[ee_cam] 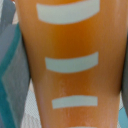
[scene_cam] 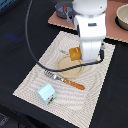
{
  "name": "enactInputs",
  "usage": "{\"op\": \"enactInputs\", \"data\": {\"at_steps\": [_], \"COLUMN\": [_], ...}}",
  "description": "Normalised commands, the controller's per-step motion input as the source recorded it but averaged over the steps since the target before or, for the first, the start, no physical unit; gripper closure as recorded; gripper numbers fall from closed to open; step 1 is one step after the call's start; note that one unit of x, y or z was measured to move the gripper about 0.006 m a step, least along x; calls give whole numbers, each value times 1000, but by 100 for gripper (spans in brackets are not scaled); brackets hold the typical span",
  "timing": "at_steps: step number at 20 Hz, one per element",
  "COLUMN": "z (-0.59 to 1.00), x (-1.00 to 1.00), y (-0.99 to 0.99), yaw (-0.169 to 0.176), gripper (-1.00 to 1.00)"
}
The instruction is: Interact with the objects in diverse but meaningful ways.
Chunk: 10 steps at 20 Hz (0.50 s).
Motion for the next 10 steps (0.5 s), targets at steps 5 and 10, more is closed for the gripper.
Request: {"op": "enactInputs", "data": {"at_steps": [5,10], "z": [-299,-298], "x": [-71,-76], "y": [0,0], "yaw": [20,26], "gripper": [100,100]}}
